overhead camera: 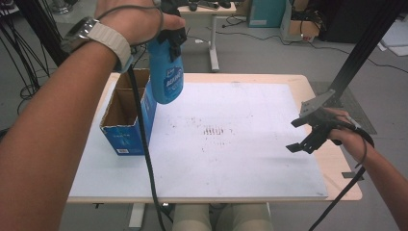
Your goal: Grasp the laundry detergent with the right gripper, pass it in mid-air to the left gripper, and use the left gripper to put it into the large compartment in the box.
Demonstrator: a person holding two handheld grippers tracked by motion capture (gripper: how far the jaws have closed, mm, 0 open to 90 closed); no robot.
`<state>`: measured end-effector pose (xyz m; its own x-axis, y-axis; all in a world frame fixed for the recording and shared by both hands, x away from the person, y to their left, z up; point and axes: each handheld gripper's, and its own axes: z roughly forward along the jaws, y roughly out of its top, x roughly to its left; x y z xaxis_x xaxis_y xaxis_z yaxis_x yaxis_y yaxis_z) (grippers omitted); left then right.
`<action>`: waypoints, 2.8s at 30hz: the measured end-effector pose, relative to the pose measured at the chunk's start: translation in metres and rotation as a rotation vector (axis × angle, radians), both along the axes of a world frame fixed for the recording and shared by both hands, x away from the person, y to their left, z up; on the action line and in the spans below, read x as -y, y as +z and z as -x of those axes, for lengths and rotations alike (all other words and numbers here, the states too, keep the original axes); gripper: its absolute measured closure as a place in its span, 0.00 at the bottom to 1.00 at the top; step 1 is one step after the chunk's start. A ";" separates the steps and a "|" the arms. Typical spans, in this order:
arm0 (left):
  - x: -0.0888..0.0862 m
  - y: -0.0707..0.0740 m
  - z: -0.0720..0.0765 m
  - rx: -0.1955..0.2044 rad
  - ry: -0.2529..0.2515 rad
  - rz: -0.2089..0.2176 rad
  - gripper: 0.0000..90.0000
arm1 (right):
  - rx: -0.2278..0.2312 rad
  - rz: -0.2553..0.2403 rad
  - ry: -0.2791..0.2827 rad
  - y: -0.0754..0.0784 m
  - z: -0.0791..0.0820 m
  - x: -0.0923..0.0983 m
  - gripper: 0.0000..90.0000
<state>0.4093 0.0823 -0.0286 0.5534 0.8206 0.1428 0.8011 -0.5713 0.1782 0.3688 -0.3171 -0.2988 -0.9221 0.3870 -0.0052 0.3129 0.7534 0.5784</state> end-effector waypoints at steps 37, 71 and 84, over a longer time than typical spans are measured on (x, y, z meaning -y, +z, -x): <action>-0.106 0.004 -0.012 0.032 0.388 0.024 0.42 | -0.042 0.032 -0.042 -0.001 -0.004 -0.004 0.03; -0.131 -0.035 -0.025 0.024 0.468 0.031 0.42 | -0.037 0.031 -0.024 -0.007 -0.008 -0.008 0.03; -0.132 -0.062 -0.033 0.018 0.467 0.040 0.42 | -0.039 0.026 -0.039 -0.007 -0.008 -0.006 0.03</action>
<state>0.4426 0.2139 -0.0902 0.1210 0.9863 0.1119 0.9675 -0.1424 0.2089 0.3765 -0.3113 -0.3056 -0.9060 0.4228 0.0200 0.3642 0.7548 0.5456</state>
